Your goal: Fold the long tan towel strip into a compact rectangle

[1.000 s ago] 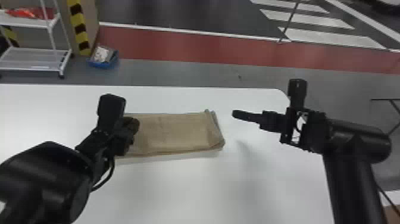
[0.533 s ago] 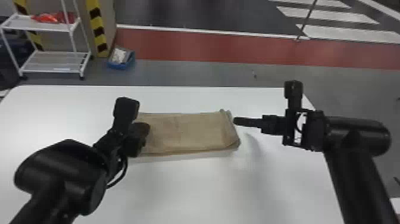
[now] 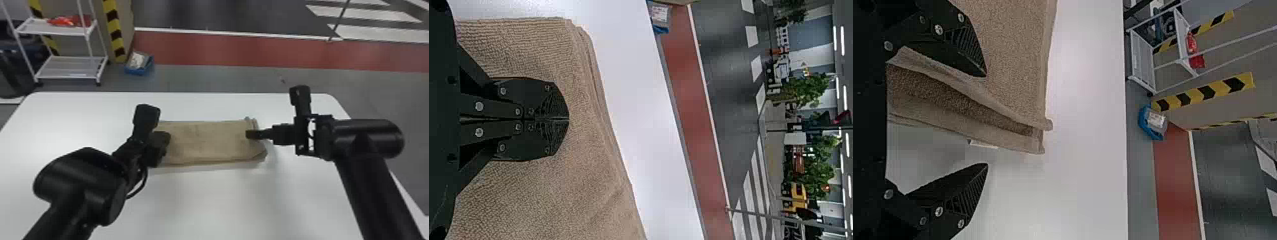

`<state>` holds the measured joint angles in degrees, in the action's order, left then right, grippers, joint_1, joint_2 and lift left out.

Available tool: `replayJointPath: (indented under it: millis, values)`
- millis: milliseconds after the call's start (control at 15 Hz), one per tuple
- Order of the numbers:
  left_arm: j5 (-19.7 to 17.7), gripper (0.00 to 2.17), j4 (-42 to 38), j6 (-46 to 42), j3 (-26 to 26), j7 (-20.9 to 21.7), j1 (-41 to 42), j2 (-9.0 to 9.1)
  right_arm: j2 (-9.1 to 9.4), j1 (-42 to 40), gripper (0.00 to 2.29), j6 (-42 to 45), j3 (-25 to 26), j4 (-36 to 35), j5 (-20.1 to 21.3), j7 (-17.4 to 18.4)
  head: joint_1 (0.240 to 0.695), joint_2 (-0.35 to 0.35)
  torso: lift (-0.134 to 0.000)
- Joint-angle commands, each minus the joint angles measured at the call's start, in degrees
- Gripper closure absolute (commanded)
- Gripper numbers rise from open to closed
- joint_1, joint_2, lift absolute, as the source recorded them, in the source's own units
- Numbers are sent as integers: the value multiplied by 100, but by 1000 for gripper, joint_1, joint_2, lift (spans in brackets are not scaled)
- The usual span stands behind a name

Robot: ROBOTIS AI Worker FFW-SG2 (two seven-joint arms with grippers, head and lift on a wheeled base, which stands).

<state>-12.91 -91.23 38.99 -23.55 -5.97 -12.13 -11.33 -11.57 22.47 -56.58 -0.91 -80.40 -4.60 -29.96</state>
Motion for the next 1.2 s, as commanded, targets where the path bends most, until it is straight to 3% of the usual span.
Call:
replayJointPath:
  millis: [0, 133, 400, 667, 1133]
  values:
    - [-1, 1966, 0, 0, 0, 0, 0, -1, 41, 135, 299, -87, -94, 183, 82, 25, 695, -111, -128]
    - [-1, 1966, 0, 0, -18, 0, 0, -1, 58, 188, 495, -174, -94, 271, 100, 25, 695, -108, -128]
    - [17, 1966, 0, 18, -18, 0, 0, -1, 58, 196, 647, -350, -76, 297, 100, 16, 695, -110, -128]
    - [8, 1966, 0, 35, -9, 26, -9, -1, 58, 144, 1055, -438, -32, 42, -85, -63, 695, -108, -128]
    - [-53, 1966, 150, 141, -44, 96, -62, 78, 67, 152, 1055, -1440, 11, -1241, -937, 60, 695, -75, -128]
